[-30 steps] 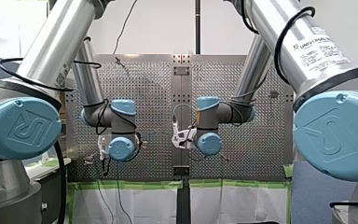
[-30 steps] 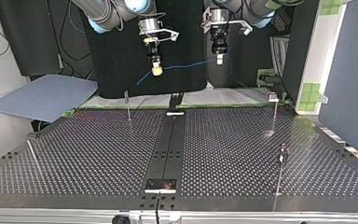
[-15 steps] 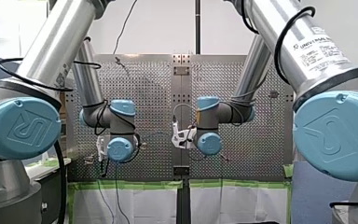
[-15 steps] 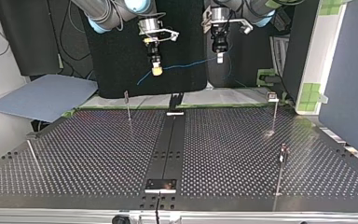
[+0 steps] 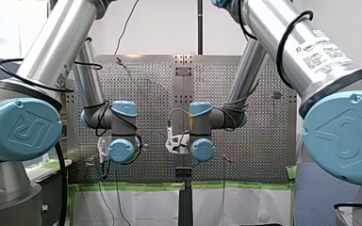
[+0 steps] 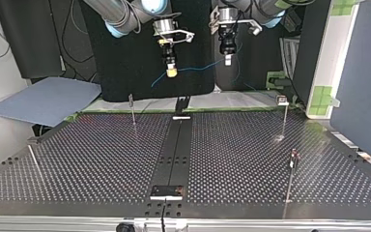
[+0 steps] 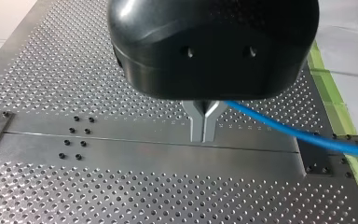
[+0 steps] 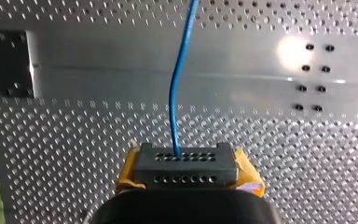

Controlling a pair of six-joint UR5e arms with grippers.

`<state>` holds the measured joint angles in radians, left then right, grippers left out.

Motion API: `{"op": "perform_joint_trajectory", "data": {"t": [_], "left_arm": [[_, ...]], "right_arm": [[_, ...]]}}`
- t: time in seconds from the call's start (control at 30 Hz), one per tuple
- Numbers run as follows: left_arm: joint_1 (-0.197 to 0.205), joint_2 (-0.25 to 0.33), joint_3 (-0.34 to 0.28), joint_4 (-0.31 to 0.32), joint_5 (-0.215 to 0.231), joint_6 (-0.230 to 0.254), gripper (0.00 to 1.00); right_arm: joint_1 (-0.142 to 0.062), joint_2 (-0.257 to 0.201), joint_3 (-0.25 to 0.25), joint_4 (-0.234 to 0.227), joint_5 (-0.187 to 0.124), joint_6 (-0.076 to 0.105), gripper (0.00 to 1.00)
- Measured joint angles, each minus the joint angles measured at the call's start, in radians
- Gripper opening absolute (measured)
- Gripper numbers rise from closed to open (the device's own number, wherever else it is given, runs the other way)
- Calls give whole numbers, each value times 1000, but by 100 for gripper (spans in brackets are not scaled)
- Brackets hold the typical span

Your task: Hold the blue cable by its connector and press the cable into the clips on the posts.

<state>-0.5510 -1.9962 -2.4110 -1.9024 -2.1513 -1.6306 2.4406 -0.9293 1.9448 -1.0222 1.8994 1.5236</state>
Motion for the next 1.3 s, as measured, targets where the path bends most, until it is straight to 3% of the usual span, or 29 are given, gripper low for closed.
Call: {"op": "perform_joint_trajectory", "data": {"t": [0.23, 0.53, 0.7, 0.83, 1.0, 1.3], "left_arm": [[0, 0, 0, 0, 0, 0, 0], [2, -3, 1, 2, 2, 2, 0], [14, -34, 28, 34, 29, 18, 0], [18, -33, 37, 34, 35, -4, 0], [28, 8, 40, -9, 26, -46, 0], [55, 90, 40, -90, -8, -54, 0]], "right_arm": [[15, 65, -56, 0, 10, 3, 0], [15, 152, -63, 0, 11, 4, 0], [14, 190, -72, 12, 23, 28, 0], [29, 179, -79, 37, 31, 56, 0], [34, 141, -80, 78, 12, 93, 0], [17, 65, -81, 155, 0, 121, 0]]}}
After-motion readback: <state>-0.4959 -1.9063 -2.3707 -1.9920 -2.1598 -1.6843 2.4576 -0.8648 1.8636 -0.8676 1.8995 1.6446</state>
